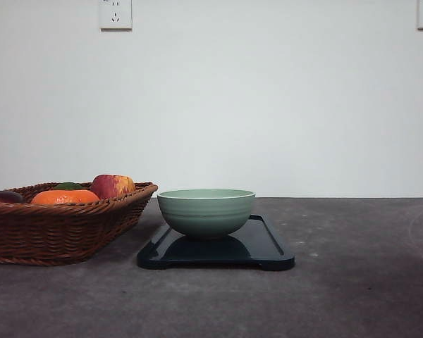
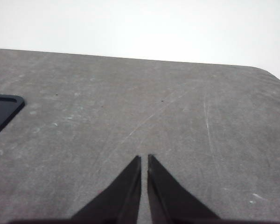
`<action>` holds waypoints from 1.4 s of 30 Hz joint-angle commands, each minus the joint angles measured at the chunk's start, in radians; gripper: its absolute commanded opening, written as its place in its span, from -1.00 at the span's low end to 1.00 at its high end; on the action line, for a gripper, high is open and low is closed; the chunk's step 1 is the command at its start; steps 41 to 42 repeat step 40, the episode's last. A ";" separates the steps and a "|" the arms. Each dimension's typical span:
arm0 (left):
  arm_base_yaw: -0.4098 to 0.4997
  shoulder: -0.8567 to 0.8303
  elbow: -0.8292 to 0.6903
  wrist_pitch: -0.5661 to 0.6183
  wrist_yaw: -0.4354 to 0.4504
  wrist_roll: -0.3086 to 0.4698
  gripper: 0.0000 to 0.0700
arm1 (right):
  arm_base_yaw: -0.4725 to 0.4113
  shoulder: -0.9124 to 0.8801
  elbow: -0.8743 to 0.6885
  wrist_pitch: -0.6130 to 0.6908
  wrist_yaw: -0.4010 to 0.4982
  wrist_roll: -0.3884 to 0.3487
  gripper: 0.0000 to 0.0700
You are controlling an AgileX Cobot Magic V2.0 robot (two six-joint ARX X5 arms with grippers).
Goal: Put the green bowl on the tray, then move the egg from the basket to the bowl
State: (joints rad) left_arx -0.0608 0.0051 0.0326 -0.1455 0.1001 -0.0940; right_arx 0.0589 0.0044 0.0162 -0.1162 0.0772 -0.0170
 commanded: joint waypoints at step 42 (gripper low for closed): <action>0.001 -0.002 -0.018 0.011 -0.003 -0.001 -1.00 | 0.002 -0.001 -0.004 0.011 0.000 0.016 -0.95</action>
